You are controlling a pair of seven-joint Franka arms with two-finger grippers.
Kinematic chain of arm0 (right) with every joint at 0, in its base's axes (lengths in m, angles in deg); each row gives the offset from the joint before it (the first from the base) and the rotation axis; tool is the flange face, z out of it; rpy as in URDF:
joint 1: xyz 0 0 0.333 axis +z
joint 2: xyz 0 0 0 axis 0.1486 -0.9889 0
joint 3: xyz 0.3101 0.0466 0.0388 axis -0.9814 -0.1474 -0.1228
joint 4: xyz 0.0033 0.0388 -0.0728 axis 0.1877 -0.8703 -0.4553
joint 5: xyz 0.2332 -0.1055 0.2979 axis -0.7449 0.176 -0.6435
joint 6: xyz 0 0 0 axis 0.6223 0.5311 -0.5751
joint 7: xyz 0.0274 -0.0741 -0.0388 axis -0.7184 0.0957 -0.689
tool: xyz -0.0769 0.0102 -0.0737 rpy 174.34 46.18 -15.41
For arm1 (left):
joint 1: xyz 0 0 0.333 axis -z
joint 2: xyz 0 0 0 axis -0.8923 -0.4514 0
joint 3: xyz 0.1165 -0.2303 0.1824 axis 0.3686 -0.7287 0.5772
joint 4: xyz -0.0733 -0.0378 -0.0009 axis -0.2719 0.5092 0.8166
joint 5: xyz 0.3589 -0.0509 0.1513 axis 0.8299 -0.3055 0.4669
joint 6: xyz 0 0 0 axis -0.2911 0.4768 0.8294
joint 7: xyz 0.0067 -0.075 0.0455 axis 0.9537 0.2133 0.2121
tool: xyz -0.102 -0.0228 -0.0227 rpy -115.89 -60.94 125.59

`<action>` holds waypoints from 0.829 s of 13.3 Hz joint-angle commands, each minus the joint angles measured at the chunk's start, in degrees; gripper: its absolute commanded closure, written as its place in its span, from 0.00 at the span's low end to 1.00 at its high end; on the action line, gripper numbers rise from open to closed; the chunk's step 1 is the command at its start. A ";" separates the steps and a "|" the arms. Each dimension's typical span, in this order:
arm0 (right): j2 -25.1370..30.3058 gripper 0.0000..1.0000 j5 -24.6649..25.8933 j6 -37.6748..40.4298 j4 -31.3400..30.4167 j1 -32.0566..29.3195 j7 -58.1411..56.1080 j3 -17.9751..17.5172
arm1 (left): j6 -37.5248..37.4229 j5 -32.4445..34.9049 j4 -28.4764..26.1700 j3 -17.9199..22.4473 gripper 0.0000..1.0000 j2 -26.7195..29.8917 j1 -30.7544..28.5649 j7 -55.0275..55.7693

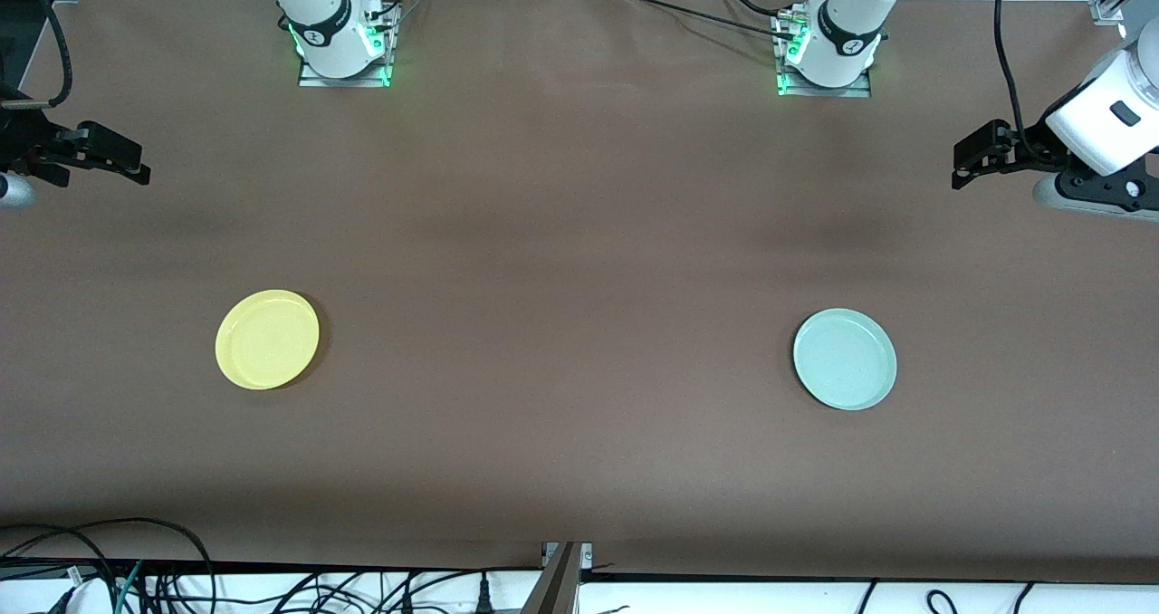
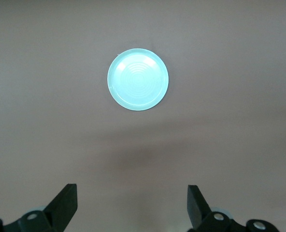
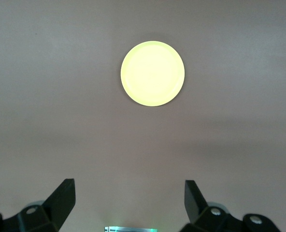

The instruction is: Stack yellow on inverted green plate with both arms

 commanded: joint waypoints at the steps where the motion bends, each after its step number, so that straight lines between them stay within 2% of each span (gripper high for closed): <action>1: 0.42 0.00 -0.83 -0.50 -0.46 -0.90 0.02 -0.60 | 1.20 0.74 0.29 0.10 0.00 0.89 0.03 -0.15; 11: 0.42 0.00 -0.83 -0.59 -0.46 -0.90 0.02 -0.60 | -0.27 0.92 0.99 -0.34 0.00 0.72 0.20 0.02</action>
